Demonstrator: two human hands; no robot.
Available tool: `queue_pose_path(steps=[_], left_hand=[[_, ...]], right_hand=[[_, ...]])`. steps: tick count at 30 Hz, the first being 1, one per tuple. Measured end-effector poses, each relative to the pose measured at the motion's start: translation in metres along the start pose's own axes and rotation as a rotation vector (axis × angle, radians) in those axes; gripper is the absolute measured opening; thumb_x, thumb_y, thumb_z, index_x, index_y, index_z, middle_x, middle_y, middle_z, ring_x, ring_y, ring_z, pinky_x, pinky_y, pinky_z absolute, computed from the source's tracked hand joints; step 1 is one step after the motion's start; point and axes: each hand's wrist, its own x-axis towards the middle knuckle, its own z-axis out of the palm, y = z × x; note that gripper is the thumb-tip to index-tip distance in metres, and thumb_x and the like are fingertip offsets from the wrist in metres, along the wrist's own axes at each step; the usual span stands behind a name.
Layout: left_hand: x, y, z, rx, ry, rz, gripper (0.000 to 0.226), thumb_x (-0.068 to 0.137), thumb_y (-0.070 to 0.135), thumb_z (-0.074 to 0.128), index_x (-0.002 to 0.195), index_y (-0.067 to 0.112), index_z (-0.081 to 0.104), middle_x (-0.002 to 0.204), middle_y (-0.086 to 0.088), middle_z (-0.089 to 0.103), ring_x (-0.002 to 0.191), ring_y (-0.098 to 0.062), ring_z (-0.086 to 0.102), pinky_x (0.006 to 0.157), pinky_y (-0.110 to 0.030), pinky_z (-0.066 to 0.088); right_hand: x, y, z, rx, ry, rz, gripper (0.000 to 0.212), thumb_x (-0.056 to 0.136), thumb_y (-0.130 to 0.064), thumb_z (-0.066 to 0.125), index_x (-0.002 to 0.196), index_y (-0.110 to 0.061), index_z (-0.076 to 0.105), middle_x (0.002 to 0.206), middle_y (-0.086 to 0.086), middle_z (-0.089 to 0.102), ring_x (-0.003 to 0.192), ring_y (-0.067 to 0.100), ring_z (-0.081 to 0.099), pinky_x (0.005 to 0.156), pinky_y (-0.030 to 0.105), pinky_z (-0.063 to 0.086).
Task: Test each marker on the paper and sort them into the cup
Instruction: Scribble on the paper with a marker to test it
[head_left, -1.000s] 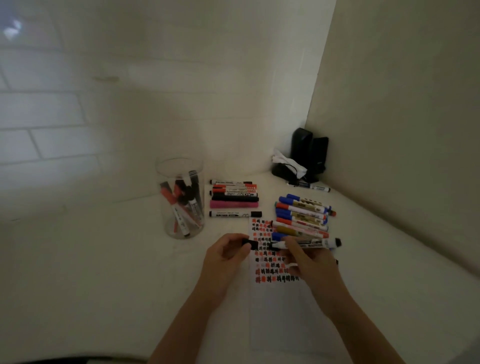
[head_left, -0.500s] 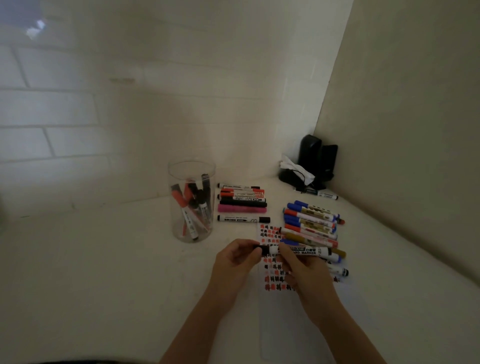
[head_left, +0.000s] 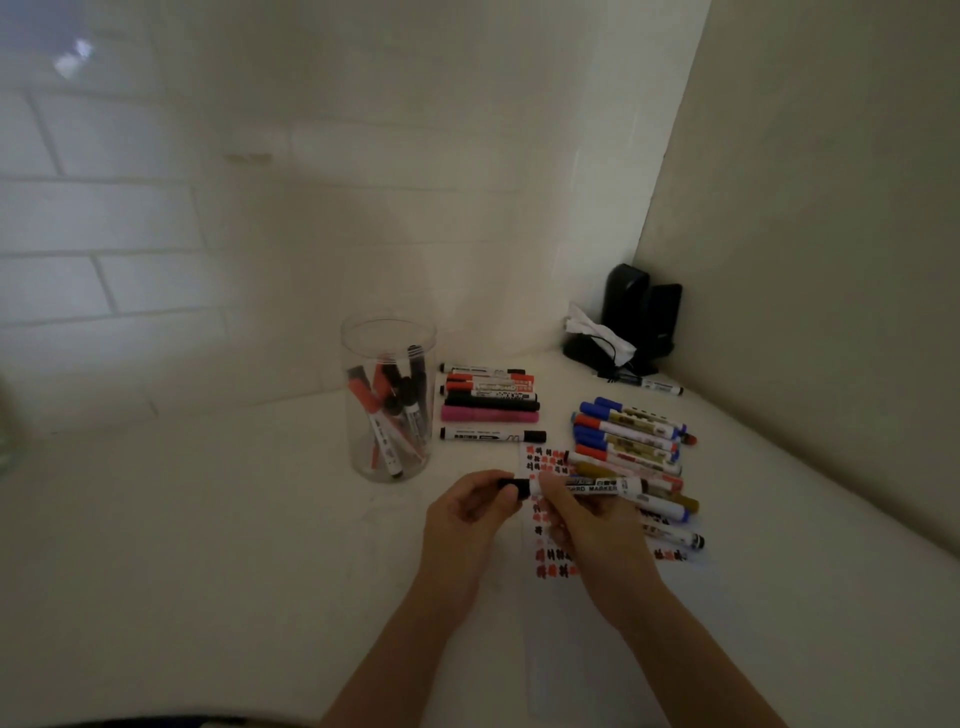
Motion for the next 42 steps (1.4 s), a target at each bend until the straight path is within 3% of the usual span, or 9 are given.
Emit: queue_pose_path(steps=[3, 6, 11, 15, 18, 27, 36, 40, 42], left_hand=[[-0.002, 0.001, 0.001, -0.093, 0.043, -0.042, 0.017, 0.088, 0.011, 0.065, 0.104, 0.011, 0.070, 0.101, -0.006, 0.073, 0.100, -0.020, 0.068, 0.090, -0.032, 0.052], [-0.003, 0.005, -0.003, -0.218, 0.100, -0.097, 0.020, 0.090, 0.010, 0.062, 0.109, 0.011, 0.069, 0.107, -0.009, 0.071, 0.104, -0.020, 0.067, 0.090, -0.031, 0.052], [-0.014, 0.021, -0.008, -0.288, 0.233, -0.052, 0.025, 0.090, 0.007, 0.061, 0.114, 0.013, 0.061, 0.103, -0.013, 0.070, 0.096, -0.022, 0.069, 0.081, -0.031, 0.057], [-0.015, 0.046, -0.012, -0.027, 0.264, 0.148, 0.021, 0.087, 0.002, 0.064, 0.105, 0.013, 0.063, 0.100, -0.006, 0.070, 0.092, -0.018, 0.069, 0.078, -0.029, 0.058], [-0.011, 0.068, -0.021, 0.157, 0.262, 0.268, 0.024, 0.085, 0.000, 0.066, 0.103, 0.015, 0.063, 0.095, 0.002, 0.071, 0.088, -0.015, 0.069, 0.080, -0.029, 0.058], [0.049, 0.205, -0.061, 0.242, 0.502, 0.706, 0.016, 0.084, 0.002, 0.069, 0.095, 0.009, 0.059, 0.089, 0.001, 0.069, 0.082, -0.007, 0.068, 0.076, -0.016, 0.052], [0.097, 0.167, -0.057, 0.647, 0.421, 0.630, 0.016, 0.083, 0.006, 0.070, 0.083, 0.011, 0.055, 0.082, 0.001, 0.067, 0.078, -0.008, 0.066, 0.070, -0.013, 0.051], [0.109, 0.153, -0.058, 1.048, 0.299, 0.439, 0.015, 0.088, 0.025, 0.066, 0.079, 0.015, 0.059, 0.079, 0.003, 0.066, 0.074, -0.013, 0.062, 0.073, -0.025, 0.051], [0.106, 0.153, -0.056, 1.180, 0.343, 0.540, 0.016, 0.090, 0.030, 0.063, 0.081, 0.017, 0.064, 0.083, 0.004, 0.065, 0.079, -0.015, 0.059, 0.080, -0.033, 0.048]], right_hand=[[-0.003, -0.009, -0.001, 0.093, -0.060, 0.143, 0.027, 0.081, -0.035, 0.072, 0.085, -0.009, 0.070, 0.070, 0.007, 0.063, 0.060, 0.016, 0.053, 0.055, 0.026, 0.043], [-0.006, -0.011, -0.010, 0.117, 0.025, 0.199, 0.029, 0.080, -0.041, 0.072, 0.083, -0.012, 0.070, 0.068, 0.006, 0.063, 0.058, 0.015, 0.052, 0.055, 0.028, 0.044], [-0.019, -0.009, -0.010, -0.241, -0.102, 0.040, 0.011, 0.085, -0.027, 0.070, 0.090, -0.019, 0.072, 0.075, -0.002, 0.073, 0.067, 0.013, 0.065, 0.059, 0.020, 0.052], [-0.020, -0.010, 0.006, -0.470, -0.262, -0.054, 0.012, 0.087, -0.027, 0.066, 0.097, -0.020, 0.065, 0.085, -0.007, 0.072, 0.073, 0.001, 0.066, 0.059, 0.012, 0.049], [-0.016, -0.015, 0.024, -0.529, -0.315, -0.115, 0.012, 0.087, -0.031, 0.066, 0.096, -0.024, 0.061, 0.091, -0.010, 0.071, 0.081, 0.000, 0.066, 0.071, 0.017, 0.054], [0.008, -0.043, 0.022, -0.498, -0.154, -0.269, 0.013, 0.090, -0.034, 0.061, 0.095, -0.023, 0.065, 0.083, -0.011, 0.068, 0.074, 0.001, 0.063, 0.057, 0.009, 0.044], [0.020, -0.018, 0.005, -0.524, -0.148, -0.193, 0.005, 0.091, -0.025, 0.061, 0.088, -0.024, 0.064, 0.082, -0.007, 0.070, 0.074, 0.006, 0.067, 0.055, 0.012, 0.048], [0.034, -0.017, -0.004, -0.700, -0.152, -0.211, 0.004, 0.093, -0.032, 0.058, 0.093, -0.029, 0.061, 0.086, -0.011, 0.068, 0.072, -0.001, 0.062, 0.052, 0.008, 0.042], [0.045, -0.019, -0.008, -0.769, -0.143, -0.238, 0.006, 0.094, -0.032, 0.057, 0.095, -0.028, 0.061, 0.085, -0.012, 0.065, 0.071, -0.002, 0.060, 0.052, 0.007, 0.042]])
